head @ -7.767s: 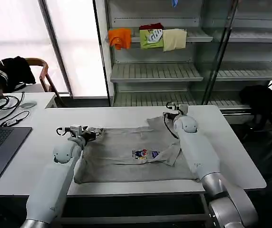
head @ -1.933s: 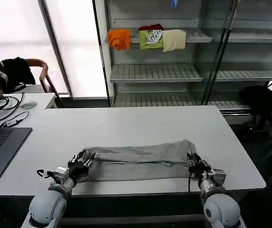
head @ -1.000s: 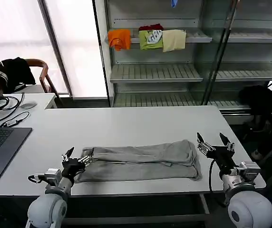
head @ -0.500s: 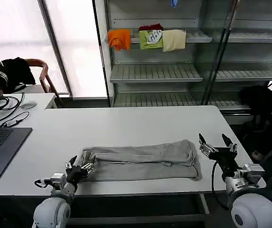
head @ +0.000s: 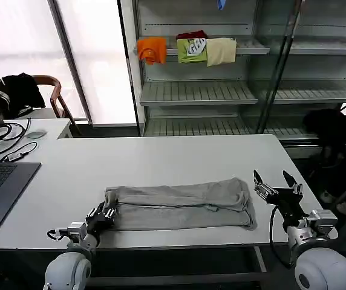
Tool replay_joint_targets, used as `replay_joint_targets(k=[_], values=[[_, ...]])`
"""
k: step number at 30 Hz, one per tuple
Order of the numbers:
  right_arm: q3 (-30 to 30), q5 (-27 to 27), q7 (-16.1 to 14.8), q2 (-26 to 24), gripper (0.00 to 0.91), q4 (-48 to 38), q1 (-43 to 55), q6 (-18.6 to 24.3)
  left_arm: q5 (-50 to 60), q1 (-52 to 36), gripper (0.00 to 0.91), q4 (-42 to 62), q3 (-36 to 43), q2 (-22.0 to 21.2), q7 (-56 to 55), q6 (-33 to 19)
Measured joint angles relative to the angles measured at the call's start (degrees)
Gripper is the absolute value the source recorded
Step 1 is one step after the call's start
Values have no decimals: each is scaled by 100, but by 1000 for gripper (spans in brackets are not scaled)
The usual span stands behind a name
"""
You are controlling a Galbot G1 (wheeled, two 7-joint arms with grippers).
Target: Fold and organize the clothes.
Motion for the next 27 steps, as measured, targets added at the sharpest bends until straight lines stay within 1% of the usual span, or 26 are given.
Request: replay_joint_targets(k=[9,14,16,22,27], values=[[14,-1,10,-15,907,-37,14,-3,-7,-13,20,-3,-2,0,23,-66],[-11,-8,13,-10,907,-55,53,-11,-67,9,10,-48,-89,66,38,-116],[-27,-8,16,-10,907,-58,76,-16,-101,29,20,-82,-148,108,56,-135],[-95,-17,33,9,907,-109,162,-19,-268,101,20,-160,-484,379,112,-141],[-141,-26,40,18,907,-146,235,-19,-465,171,20,-107,-937,806,184,-165]])
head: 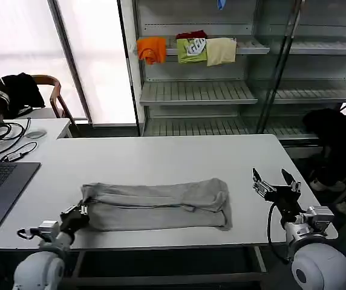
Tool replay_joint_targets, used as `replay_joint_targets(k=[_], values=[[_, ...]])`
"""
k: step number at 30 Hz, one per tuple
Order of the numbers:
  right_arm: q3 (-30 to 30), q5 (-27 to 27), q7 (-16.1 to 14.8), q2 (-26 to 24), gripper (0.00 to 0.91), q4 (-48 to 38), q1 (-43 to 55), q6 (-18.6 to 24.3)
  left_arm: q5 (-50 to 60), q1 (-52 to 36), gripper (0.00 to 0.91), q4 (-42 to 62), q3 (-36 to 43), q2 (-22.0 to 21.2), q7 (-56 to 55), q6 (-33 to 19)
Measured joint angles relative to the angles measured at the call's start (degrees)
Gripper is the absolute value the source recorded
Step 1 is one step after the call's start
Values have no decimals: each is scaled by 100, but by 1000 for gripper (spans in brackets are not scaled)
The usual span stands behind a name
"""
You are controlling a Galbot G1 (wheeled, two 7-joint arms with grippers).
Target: Fold and organize the clothes.
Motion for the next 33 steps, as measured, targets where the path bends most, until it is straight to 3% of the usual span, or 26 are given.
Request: replay_joint_targets(k=[10,16,25,33], values=[[-27,-12,15,20,907,-53,26,3,-352,-12,20,454,-1018,1179,129,-40],[-54,-73,18,82,907,-52,6,3,-438,-63,20,580,-1289,1595,160,-26],[-12,-159,12,148,907,-64,-122,69,-341,-88,20,436,-1215,1726,113,-21],[27,-231,13,229,907,-44,-205,80,-49,-62,20,-69,-651,1480,-80,97]])
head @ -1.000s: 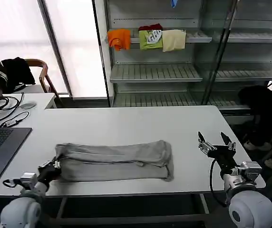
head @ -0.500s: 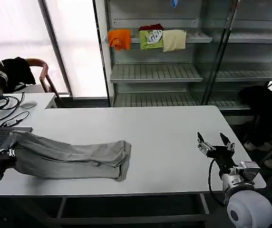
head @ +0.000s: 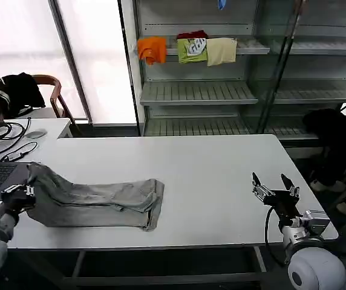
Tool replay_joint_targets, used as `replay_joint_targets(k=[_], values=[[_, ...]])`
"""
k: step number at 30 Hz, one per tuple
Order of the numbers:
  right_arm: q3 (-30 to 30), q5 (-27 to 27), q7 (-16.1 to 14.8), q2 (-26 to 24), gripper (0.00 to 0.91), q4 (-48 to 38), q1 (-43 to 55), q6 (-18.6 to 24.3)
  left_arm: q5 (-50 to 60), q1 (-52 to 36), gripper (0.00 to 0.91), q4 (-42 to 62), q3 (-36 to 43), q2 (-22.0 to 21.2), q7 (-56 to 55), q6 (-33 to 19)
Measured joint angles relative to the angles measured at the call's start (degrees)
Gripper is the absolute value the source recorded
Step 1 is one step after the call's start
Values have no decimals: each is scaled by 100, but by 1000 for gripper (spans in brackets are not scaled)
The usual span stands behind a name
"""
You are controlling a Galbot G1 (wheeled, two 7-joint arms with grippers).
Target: Fold and organize the clothes.
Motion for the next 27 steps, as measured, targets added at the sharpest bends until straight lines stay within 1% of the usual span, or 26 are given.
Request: replay_joint_targets(k=[8,14,27], values=[[68,-23,8,39,907,-18,-108,26,340,-46,20,-285,889,-417,-174,145],[98,-59,7,46,907,-62,-188,58,464,-125,20,-447,1502,-644,-280,253],[37,-191,-5,106,907,-139,-222,74,519,-401,20,-653,2478,-904,-459,457]])
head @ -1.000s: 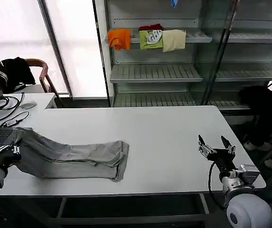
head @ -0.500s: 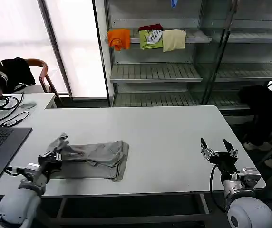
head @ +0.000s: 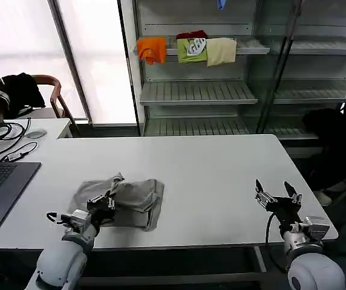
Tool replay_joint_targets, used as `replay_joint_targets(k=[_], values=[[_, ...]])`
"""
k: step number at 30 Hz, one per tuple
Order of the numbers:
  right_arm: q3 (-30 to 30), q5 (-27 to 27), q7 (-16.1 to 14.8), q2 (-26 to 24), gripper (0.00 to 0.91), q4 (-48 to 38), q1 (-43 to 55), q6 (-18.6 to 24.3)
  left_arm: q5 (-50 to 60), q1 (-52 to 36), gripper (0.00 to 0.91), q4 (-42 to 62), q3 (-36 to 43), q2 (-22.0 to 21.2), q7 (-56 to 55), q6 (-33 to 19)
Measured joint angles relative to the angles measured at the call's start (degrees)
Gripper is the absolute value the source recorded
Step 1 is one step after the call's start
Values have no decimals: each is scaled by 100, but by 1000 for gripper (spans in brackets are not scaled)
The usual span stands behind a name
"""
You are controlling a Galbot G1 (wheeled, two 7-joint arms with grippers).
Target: Fold and organize the clothes.
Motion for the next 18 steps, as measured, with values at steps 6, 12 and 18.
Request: replay_joint_targets(k=[6,12,18], values=[[-7,-55,-2,17,907,-16,-45,1,23,-126,20,-21,351,-91,-48,78],[-6,-126,-9,40,907,-37,-120,27,42,-255,20,46,661,-143,-67,141],[13,-157,-11,66,907,-39,-176,29,54,-408,20,161,935,-221,-73,193]])
